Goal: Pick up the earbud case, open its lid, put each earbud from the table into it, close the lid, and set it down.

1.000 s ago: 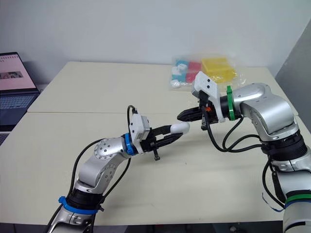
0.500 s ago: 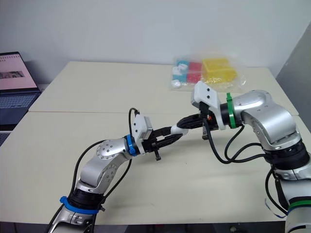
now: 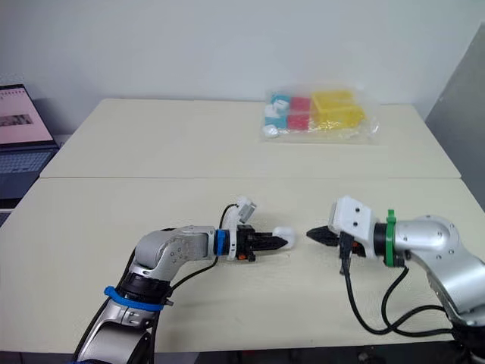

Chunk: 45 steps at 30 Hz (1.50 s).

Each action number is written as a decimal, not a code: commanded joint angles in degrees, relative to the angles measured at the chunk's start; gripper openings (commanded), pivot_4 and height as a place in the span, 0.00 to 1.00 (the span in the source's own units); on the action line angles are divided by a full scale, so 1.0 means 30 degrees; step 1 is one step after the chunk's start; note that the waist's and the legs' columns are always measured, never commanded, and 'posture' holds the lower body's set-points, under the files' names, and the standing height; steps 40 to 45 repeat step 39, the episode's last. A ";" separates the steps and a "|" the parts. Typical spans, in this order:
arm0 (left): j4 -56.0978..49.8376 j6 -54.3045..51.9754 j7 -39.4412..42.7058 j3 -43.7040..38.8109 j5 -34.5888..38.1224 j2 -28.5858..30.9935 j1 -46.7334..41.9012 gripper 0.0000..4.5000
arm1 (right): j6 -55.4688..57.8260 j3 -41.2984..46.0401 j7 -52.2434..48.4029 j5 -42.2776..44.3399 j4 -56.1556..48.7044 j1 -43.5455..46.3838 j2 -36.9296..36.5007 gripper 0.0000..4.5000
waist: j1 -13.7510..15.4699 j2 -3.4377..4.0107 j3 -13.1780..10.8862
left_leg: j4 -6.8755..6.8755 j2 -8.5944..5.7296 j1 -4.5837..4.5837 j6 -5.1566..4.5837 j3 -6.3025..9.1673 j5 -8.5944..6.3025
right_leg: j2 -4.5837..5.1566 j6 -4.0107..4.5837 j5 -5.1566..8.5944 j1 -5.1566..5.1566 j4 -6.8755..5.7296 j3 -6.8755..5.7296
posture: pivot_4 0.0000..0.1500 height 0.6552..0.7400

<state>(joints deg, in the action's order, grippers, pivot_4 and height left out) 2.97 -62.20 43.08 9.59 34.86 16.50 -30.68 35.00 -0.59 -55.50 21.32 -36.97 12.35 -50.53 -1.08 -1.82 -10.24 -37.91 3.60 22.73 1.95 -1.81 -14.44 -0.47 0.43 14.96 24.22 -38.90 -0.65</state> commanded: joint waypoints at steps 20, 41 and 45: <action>-0.5093 1.0940 0.5399 -0.1917 -0.3232 0.9320 0.5794 1.00 | -0.0456 0.0599 -0.0911 0.0585 -0.0163 0.0903 -0.1790 0.20 | -0.0163 0.0005 -0.0011 | 0.0078 0.0045 -0.0132 0.0005 0.0004 -0.0002 | 0.0026 0.0109 0.0032 -0.0025 -0.0028 0.0016 | 1.00 0.95; -0.8348 1.5909 0.5891 -0.5894 -0.3707 1.0540 1.0079 1.00 | -0.5544 0.2424 -0.3114 -0.0677 0.2561 -0.1584 -0.3457 0.99 | 0.0330 0.0007 -0.0021 | 0.0067 0.0008 -0.0005 0.0020 -0.0056 -0.0014 | 0.0156 0.0038 0.0077 0.0020 0.0018 -0.0031 | 1.00 0.95; -0.8348 1.5909 0.5891 -0.5894 -0.3707 1.0540 1.0079 1.00 | -0.5544 0.2424 -0.3114 -0.0677 0.2561 -0.1584 -0.3457 0.99 | 0.0330 0.0007 -0.0021 | 0.0067 0.0008 -0.0005 0.0020 -0.0056 -0.0014 | 0.0156 0.0038 0.0077 0.0020 0.0018 -0.0031 | 1.00 0.95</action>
